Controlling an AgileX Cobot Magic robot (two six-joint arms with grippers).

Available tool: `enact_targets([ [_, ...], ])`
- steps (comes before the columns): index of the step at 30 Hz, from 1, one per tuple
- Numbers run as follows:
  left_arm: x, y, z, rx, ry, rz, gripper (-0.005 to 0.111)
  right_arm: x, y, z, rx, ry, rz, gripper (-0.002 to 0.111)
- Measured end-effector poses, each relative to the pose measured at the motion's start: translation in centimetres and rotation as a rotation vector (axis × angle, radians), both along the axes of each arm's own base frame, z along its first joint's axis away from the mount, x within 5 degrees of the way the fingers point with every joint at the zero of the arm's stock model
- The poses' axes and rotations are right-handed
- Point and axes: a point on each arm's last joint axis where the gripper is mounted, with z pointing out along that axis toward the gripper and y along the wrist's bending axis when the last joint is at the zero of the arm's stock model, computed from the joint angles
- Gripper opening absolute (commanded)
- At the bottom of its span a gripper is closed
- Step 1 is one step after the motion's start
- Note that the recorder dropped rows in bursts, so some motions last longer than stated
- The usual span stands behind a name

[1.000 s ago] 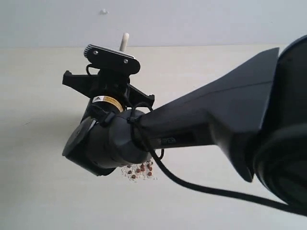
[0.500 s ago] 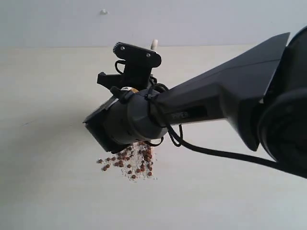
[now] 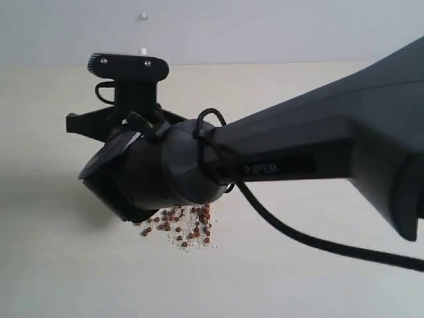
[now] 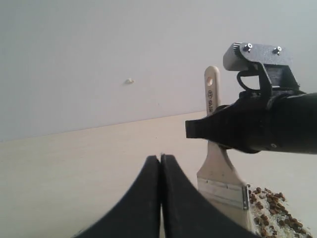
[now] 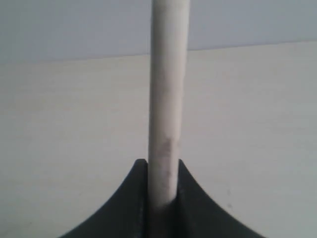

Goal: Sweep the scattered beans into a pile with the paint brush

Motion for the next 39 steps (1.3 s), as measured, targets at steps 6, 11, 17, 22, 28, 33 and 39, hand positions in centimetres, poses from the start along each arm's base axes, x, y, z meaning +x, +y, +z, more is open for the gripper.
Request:
enact_targets([
  [6, 0.0, 0.0, 0.0, 0.000, 0.000, 0.000, 0.000, -3.9, 3.0, -0.8, -0.035, -0.023, 0.171, 0.000],
  [11, 0.0, 0.0, 0.0, 0.000, 0.000, 0.000, 0.000, -4.1, 2.6, -1.9, -0.090, 0.025, 0.125, 0.000],
  [17, 0.0, 0.0, 0.0, 0.000, 0.000, 0.000, 0.000, -3.8, 1.3, -1.9, -0.262, 0.005, 0.058, 0.000],
  [22, 0.0, 0.0, 0.0, 0.000, 0.000, 0.000, 0.000, -3.6, 0.7, -1.6, -0.334, -0.026, 0.013, 0.000],
  [28, 0.0, 0.0, 0.0, 0.000, 0.000, 0.000, 0.000, -3.5, 0.7, -1.3, -0.355, -0.060, 0.010, 0.000],
  [33, 0.0, 0.0, 0.0, 0.000, 0.000, 0.000, 0.000, -3.9, 1.2, -0.6, -0.365, -0.115, 0.094, 0.000],
  [39, 0.0, 0.0, 0.0, 0.000, 0.000, 0.000, 0.000, -5.3, -0.1, 0.7, -0.189, -0.203, 0.198, 0.000],
])
